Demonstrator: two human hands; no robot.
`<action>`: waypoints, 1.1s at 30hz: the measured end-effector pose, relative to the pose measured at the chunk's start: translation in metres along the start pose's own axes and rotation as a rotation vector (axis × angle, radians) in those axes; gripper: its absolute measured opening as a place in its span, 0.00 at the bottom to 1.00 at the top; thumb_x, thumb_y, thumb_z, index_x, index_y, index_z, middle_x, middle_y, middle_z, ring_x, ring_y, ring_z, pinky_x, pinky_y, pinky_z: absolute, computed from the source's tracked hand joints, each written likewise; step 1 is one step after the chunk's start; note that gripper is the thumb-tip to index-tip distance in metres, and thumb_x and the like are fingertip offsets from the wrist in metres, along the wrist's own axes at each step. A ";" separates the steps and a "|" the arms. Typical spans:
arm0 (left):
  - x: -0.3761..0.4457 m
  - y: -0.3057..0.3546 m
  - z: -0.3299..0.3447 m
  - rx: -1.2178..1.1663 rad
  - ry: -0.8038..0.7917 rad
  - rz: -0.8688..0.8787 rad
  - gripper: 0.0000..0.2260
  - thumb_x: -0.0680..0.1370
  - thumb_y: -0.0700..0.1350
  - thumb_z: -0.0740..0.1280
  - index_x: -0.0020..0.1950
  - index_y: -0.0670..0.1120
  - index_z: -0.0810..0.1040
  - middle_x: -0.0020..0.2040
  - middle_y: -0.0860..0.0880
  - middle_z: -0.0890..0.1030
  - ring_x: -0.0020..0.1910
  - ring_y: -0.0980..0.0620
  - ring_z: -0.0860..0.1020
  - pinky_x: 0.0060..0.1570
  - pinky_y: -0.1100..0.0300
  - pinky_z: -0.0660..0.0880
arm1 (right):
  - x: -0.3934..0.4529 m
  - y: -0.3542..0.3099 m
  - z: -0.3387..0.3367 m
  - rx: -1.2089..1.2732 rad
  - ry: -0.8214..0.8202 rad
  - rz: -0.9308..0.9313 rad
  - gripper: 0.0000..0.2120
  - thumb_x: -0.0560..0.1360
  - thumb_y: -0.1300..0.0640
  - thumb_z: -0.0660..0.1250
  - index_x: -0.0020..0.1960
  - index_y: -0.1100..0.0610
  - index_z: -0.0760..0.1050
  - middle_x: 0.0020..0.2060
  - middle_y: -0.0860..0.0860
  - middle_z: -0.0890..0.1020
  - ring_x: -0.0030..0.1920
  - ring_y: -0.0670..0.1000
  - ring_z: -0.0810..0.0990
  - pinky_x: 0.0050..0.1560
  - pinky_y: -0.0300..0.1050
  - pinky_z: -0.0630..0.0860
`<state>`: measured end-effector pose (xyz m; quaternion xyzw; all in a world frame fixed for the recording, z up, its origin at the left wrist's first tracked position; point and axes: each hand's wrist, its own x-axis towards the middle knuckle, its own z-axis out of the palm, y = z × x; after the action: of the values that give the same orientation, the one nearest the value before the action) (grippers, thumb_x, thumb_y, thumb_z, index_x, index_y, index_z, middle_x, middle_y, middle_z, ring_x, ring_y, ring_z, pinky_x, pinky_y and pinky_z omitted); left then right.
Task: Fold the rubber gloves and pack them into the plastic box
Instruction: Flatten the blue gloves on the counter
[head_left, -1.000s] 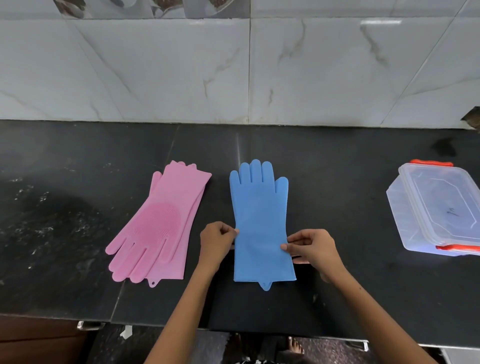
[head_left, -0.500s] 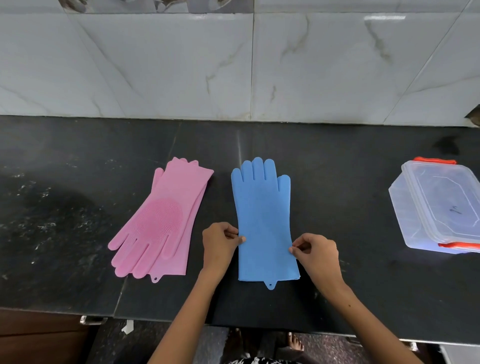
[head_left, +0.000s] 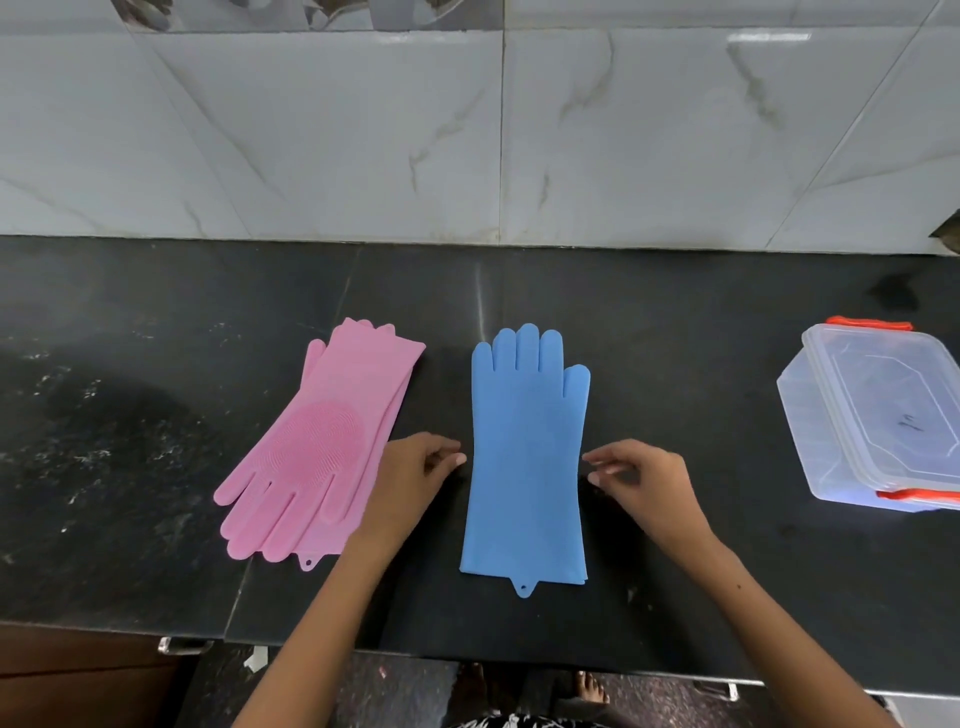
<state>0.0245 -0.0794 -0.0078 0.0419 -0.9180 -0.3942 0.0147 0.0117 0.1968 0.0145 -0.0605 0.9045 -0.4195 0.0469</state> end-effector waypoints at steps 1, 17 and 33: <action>0.006 -0.003 -0.005 0.097 -0.017 0.089 0.12 0.75 0.45 0.70 0.59 0.50 0.81 0.53 0.54 0.83 0.50 0.61 0.80 0.54 0.72 0.71 | 0.006 0.002 -0.002 -0.035 0.000 -0.078 0.12 0.69 0.67 0.72 0.48 0.52 0.83 0.45 0.44 0.84 0.45 0.41 0.82 0.50 0.38 0.79; 0.041 -0.024 -0.016 0.579 -0.529 0.769 0.19 0.79 0.44 0.64 0.71 0.46 0.70 0.72 0.48 0.69 0.73 0.50 0.66 0.75 0.53 0.57 | 0.040 0.034 -0.001 -0.390 -0.359 -0.562 0.15 0.76 0.55 0.66 0.63 0.50 0.77 0.64 0.41 0.75 0.69 0.42 0.68 0.73 0.45 0.62; 0.033 -0.013 -0.015 0.691 -0.382 1.049 0.26 0.64 0.36 0.79 0.61 0.42 0.79 0.60 0.44 0.81 0.59 0.49 0.80 0.61 0.56 0.71 | 0.034 0.044 0.010 -0.417 -0.152 -0.702 0.16 0.72 0.61 0.72 0.59 0.52 0.80 0.59 0.45 0.81 0.62 0.47 0.77 0.66 0.51 0.70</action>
<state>-0.0067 -0.1020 -0.0076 -0.4798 -0.8768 -0.0177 0.0276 -0.0234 0.2128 -0.0265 -0.4045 0.8885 -0.2119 -0.0455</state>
